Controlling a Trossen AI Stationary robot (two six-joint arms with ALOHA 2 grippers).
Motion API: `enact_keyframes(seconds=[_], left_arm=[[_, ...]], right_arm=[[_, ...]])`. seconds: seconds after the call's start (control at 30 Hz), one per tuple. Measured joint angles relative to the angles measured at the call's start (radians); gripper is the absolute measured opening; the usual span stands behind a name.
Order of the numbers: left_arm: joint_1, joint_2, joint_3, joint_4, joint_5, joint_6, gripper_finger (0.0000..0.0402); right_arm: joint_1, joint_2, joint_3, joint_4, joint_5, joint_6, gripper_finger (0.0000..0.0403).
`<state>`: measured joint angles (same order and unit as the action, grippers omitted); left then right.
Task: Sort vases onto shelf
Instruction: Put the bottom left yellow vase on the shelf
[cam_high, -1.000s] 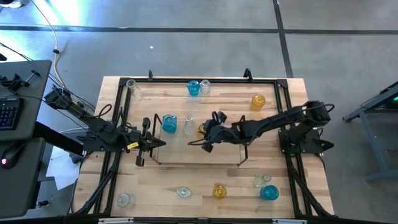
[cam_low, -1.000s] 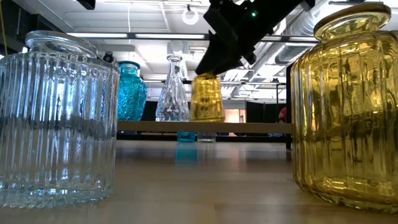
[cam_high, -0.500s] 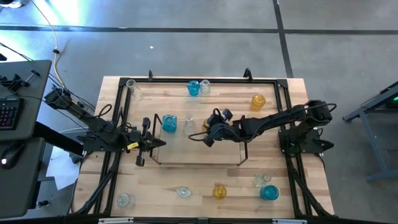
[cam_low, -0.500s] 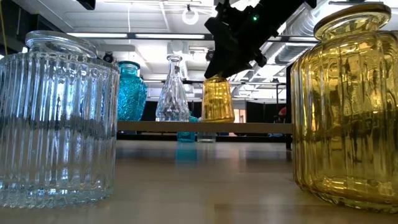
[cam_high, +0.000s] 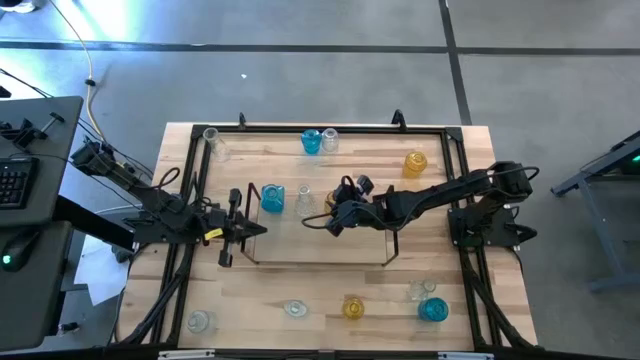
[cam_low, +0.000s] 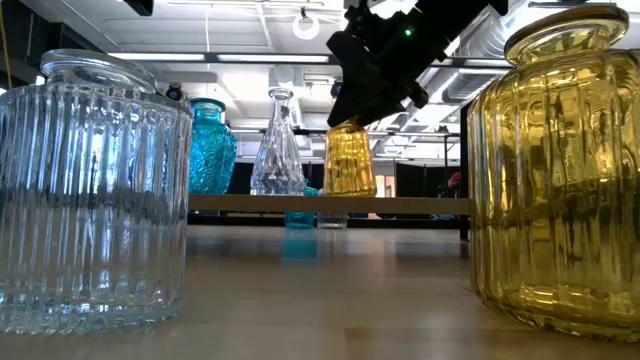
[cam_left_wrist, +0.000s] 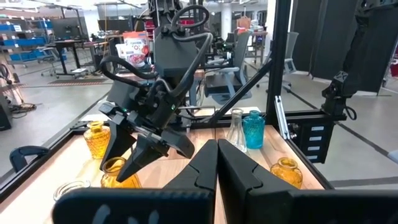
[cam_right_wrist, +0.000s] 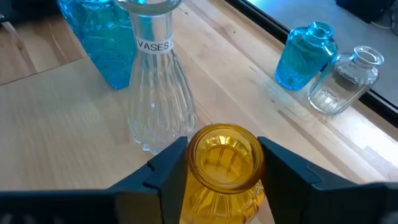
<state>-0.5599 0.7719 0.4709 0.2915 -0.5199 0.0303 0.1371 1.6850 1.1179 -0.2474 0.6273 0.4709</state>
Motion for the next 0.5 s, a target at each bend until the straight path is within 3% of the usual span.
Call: enact_keyframes(seconds=[0.5], left_arm=[[0.000,0.000,0.000,-0.001,0.000,0.000,0.0001]], right_arm=[[0.000,-0.009,-0.003,-0.007,-0.003,-0.024,0.0174]])
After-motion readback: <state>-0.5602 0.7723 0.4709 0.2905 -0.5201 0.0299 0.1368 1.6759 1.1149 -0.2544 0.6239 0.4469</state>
